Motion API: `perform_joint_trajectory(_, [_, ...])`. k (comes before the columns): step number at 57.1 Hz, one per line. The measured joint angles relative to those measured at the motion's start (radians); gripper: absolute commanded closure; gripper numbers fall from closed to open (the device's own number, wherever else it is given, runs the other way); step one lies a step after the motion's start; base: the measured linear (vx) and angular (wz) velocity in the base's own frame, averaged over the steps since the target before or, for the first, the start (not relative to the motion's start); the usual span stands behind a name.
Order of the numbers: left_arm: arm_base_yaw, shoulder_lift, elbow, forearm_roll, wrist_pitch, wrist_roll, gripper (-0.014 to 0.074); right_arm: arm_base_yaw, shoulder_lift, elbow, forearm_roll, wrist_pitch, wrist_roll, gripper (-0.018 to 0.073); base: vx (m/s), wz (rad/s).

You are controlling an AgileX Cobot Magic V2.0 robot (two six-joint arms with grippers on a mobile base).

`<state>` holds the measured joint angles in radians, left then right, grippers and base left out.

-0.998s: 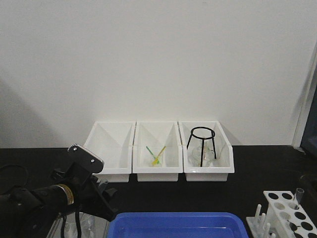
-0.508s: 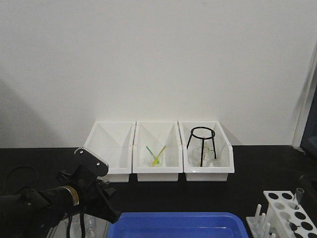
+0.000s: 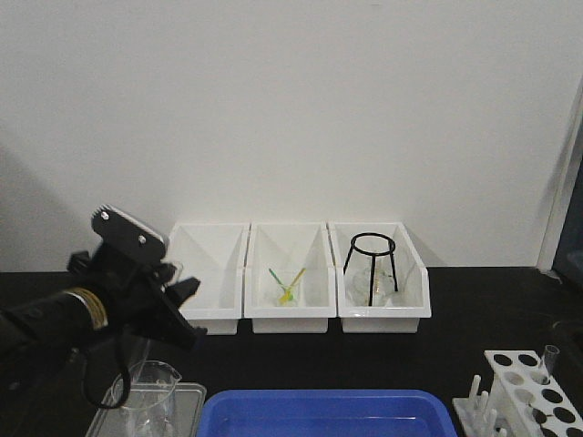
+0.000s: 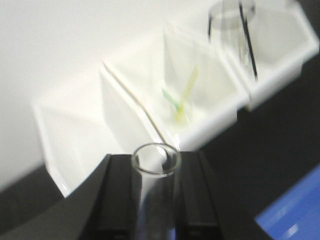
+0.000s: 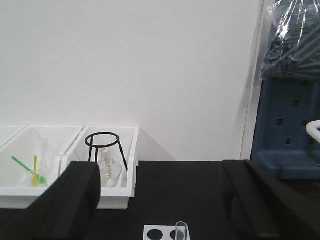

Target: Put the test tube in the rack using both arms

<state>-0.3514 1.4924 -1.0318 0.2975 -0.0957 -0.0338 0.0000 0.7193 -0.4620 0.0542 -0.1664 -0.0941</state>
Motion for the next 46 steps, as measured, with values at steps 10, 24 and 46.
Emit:
perform_joint_trajectory(10, [-0.036,-0.148,0.0,-0.001,0.0,-0.056,0.0605,0.078,0.009,0.0,-0.014,-0.002,0.005,0.0027,0.0,0.0])
perform_joint_trajectory(24, [-0.223,-0.147,0.0,-0.001,-0.029,-0.186,0.0605,0.361,0.107,0.0,-0.042,-0.008,0.045,0.0027,0.0,0.0])
perform_joint_trajectory(46, [-0.486,-0.07,0.0,0.004,-0.158,-0.289,0.0604,0.615,0.218,0.0,-0.045,-0.1,0.075,0.0027,0.0,0.0])
